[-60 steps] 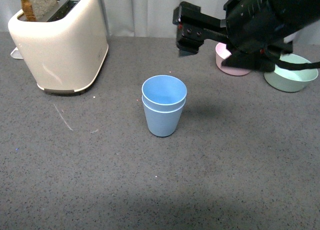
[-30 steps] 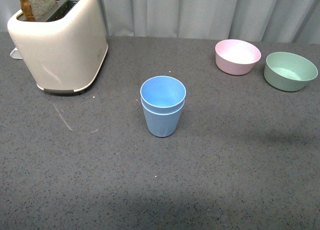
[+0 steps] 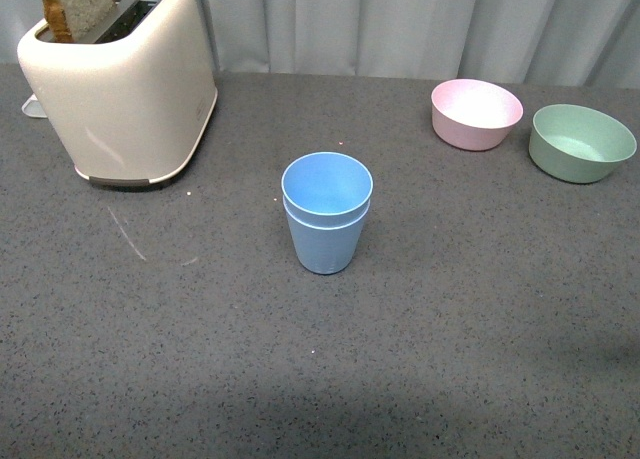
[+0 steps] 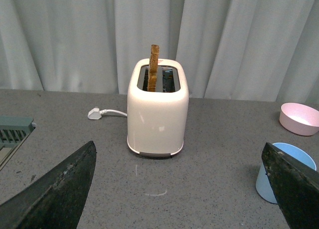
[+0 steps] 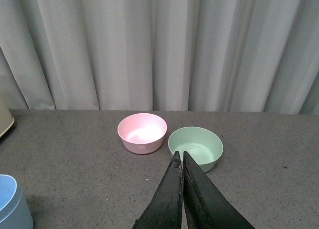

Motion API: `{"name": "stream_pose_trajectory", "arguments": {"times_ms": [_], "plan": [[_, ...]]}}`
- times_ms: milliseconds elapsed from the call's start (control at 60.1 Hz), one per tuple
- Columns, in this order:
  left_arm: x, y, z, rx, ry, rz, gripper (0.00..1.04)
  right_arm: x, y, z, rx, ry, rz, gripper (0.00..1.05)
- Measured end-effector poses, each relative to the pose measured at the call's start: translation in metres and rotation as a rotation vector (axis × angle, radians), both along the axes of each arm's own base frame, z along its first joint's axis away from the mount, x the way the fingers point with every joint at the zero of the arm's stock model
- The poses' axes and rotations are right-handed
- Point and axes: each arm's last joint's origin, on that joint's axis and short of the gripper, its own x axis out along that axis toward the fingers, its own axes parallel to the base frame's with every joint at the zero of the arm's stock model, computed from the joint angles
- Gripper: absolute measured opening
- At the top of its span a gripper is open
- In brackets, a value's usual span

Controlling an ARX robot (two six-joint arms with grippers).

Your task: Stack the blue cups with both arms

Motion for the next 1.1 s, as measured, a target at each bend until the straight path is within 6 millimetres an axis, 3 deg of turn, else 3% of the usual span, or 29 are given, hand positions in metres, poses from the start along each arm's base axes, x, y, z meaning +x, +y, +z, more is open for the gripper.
{"name": "stream_pose_trajectory", "arguments": {"times_ms": [150,416,1099], "plan": [[0.0,0.0,0.0,0.0,0.0,0.0,0.98,-0.016,-0.013,0.0,0.002,-0.001,-0.008,0.01],[0.0,0.0,0.0,0.0,0.0,0.0,0.98,-0.035,-0.013,0.002,0.002,-0.006,-0.005,0.01],[0.0,0.0,0.0,0.0,0.0,0.0,0.98,-0.059,-0.013,0.007,0.002,-0.025,-0.005,0.01]]}}
